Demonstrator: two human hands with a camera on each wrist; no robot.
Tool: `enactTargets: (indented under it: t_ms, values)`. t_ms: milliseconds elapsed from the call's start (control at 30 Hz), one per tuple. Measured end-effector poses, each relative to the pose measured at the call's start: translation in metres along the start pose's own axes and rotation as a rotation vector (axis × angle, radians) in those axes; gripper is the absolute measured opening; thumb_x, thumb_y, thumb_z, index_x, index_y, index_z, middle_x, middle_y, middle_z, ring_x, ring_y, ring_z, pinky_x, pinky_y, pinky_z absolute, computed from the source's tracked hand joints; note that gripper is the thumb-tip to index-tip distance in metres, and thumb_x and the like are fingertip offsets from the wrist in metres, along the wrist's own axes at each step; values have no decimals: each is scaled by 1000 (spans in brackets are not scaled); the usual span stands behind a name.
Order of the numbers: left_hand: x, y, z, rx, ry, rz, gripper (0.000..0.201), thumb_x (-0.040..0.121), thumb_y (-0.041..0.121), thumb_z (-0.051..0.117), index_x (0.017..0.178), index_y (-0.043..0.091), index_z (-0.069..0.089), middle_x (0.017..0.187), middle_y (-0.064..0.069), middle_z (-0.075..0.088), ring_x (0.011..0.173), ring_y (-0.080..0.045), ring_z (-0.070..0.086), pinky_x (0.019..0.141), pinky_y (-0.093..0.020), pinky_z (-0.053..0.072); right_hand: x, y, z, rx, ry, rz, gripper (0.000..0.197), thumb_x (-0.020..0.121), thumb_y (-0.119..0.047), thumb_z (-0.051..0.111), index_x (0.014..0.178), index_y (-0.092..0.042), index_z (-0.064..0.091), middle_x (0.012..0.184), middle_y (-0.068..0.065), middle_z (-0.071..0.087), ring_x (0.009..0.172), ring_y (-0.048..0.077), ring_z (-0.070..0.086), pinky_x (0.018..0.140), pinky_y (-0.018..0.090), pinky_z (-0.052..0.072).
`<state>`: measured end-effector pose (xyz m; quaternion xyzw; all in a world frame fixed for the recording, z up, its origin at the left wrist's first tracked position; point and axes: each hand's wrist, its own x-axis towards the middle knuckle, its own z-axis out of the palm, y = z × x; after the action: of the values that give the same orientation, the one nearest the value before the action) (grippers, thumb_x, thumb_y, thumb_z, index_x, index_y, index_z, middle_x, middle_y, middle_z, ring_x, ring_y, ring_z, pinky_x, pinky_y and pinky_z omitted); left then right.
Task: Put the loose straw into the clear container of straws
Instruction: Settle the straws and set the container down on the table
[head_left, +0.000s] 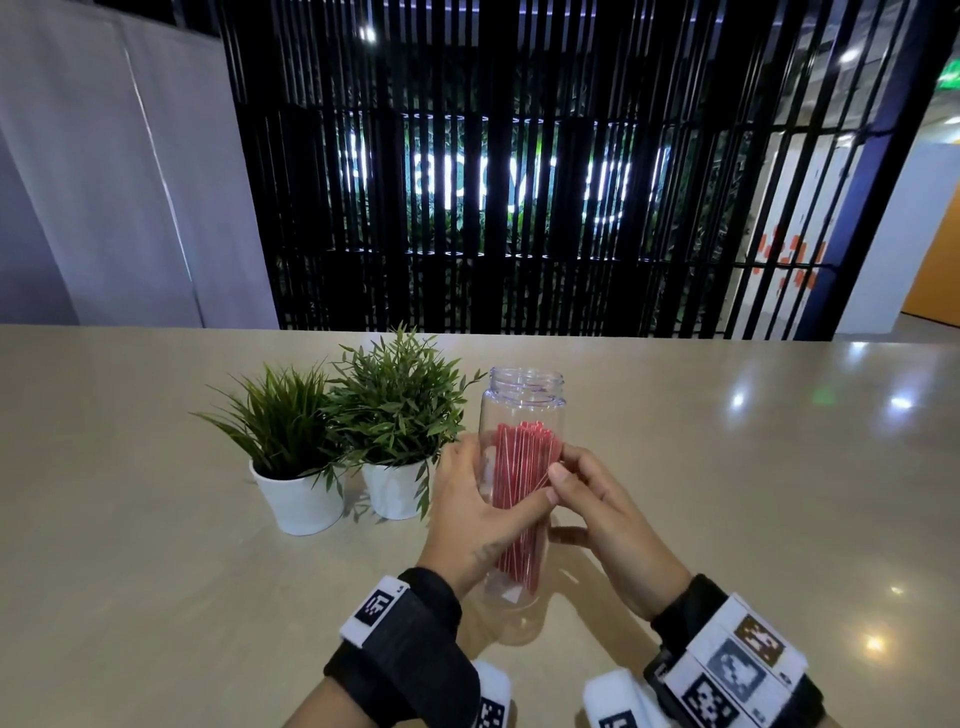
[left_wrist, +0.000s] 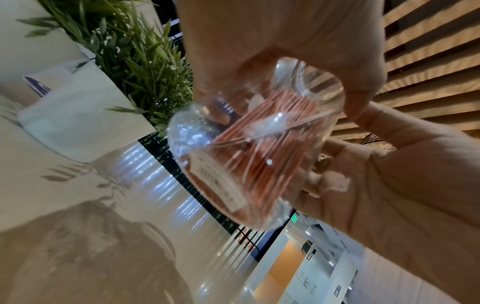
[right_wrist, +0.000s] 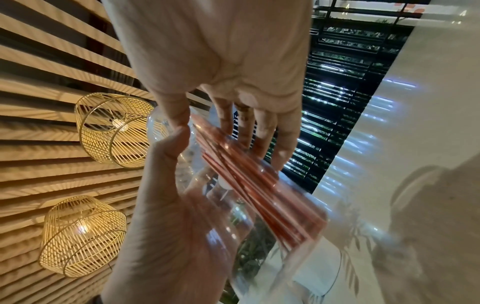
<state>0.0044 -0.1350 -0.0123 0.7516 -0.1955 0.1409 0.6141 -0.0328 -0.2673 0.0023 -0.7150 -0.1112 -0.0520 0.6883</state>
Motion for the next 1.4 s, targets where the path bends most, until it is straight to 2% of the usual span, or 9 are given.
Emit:
enactTargets:
  t_ms: [500, 667, 800, 933, 1033, 1167, 1200, 1300, 1400]
  values:
    - [9, 0, -5, 0, -75, -2, 49, 69, 52, 64, 109, 58, 35, 108, 17, 41, 108, 0, 47, 96, -29, 41, 31, 18, -11, -58, 179, -68, 34, 71, -49, 58, 101, -32, 54, 126, 11, 51, 117, 23, 52, 95, 41, 48]
    - [28, -16, -2, 108, -105, -30, 59, 85, 36, 49, 140, 25, 28, 135, -2, 36, 126, -15, 40, 105, -35, 37, 61, 28, -12, -153, 245, -112, 23, 87, -9, 51, 109, -18, 46, 111, 4, 58, 105, 20, 54, 96, 33, 43]
    - [42, -33, -2, 80, -298, -174, 65, 86, -14, 28, 143, 18, 21, 146, -11, 36, 125, -10, 36, 97, -19, 37, 84, 50, -18, -167, 240, 19, 24, 91, -6, 40, 114, -15, 44, 112, 5, 54, 97, 16, 49, 81, 25, 42]
    - [46, -52, 1, 160, -355, -220, 69, 82, -20, 24, 143, 10, 15, 147, -14, 34, 134, -19, 35, 99, -12, 26, 98, 79, -20, -184, 242, 99, 32, 93, -6, 34, 124, -11, 38, 112, 5, 49, 95, 16, 47, 72, 19, 37]
    - [45, -68, 6, 168, -375, -261, 68, 84, -13, 28, 144, 16, 13, 124, -10, 48, 116, -13, 45, 94, -20, 35, 105, 93, -19, -176, 240, 107, 32, 93, -8, 34, 124, -14, 38, 122, 9, 50, 102, 18, 46, 72, 17, 34]
    - [49, -86, 6, 187, -320, -269, 40, 74, 71, 33, 112, 60, 41, 81, 12, 40, 70, 4, 33, 64, -15, 26, 107, 96, -15, -132, 266, 84, 32, 93, -5, 34, 125, -11, 38, 121, 5, 47, 110, 18, 43, 83, 23, 38]
    - [48, -83, 7, 204, -313, -266, 32, 75, 72, 31, 102, 62, 44, 82, 11, 41, 71, 6, 33, 64, -13, 27, 107, 97, -15, -118, 272, 74, 32, 93, -4, 34, 124, -10, 37, 121, 6, 47, 112, 17, 43, 91, 28, 38]
    - [46, -72, 7, 143, -345, -304, 52, 93, 7, 27, 135, 37, 33, 116, 1, 51, 104, -3, 47, 77, -3, 34, 105, 98, -15, -103, 268, 65, 29, 93, -4, 34, 119, -16, 38, 122, 7, 47, 112, 17, 43, 93, 28, 38]
    - [46, -72, 4, 228, -374, -257, 71, 82, -15, 29, 144, 13, 10, 143, -17, 38, 133, -25, 37, 98, -24, 29, 105, 97, -18, -86, 244, 80, 32, 93, -3, 34, 122, -14, 40, 119, 5, 49, 109, 17, 45, 76, 16, 38]
